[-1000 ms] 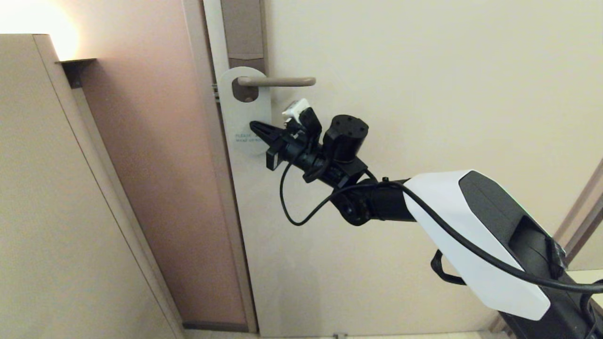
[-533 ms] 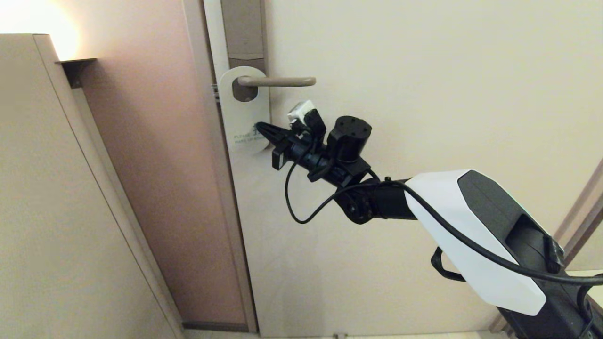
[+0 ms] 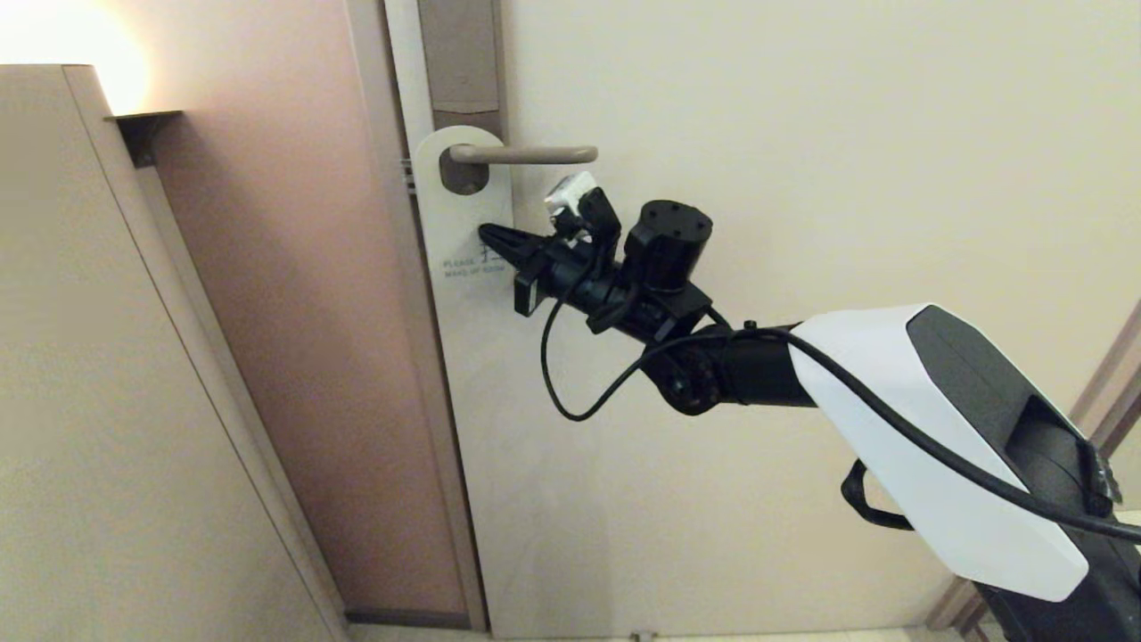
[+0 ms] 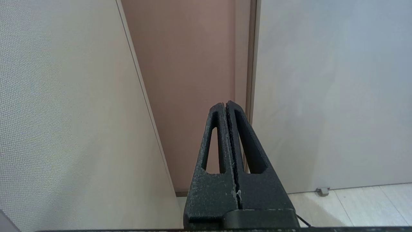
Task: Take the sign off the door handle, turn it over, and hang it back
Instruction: Hang the sign back with the other side facing out
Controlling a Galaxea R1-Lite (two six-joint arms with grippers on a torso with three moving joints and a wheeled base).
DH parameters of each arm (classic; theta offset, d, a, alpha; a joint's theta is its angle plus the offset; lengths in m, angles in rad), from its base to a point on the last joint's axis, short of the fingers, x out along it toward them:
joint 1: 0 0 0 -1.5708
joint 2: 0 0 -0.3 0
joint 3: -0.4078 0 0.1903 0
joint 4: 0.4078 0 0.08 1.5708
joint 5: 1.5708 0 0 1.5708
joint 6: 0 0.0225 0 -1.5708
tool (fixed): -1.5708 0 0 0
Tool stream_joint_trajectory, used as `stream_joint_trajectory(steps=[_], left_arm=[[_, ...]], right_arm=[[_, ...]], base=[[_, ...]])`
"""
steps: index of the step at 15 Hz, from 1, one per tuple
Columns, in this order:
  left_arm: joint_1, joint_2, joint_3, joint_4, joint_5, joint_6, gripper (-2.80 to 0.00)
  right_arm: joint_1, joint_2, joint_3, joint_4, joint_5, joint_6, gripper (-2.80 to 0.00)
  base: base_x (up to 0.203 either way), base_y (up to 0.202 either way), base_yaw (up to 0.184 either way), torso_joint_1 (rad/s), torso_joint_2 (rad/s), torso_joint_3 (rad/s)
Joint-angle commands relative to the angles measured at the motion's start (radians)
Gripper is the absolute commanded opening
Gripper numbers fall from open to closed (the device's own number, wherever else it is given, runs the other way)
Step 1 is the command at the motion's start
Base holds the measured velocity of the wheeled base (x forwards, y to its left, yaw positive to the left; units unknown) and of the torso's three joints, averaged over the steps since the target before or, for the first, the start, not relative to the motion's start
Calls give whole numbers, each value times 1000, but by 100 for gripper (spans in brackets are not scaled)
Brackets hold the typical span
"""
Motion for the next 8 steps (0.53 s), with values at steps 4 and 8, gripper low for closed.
stream_joint_trajectory(steps=[4, 8], left_arm=[[0, 1, 0, 0, 0, 1, -280], [0, 1, 0, 0, 0, 1, -280]], right_arm=[[57, -23, -5, -9, 20, 4, -280], [68, 21, -52, -15, 8, -10, -280]], base=[[0, 0, 0, 0, 0, 0], [0, 0, 0, 0, 0, 0]])
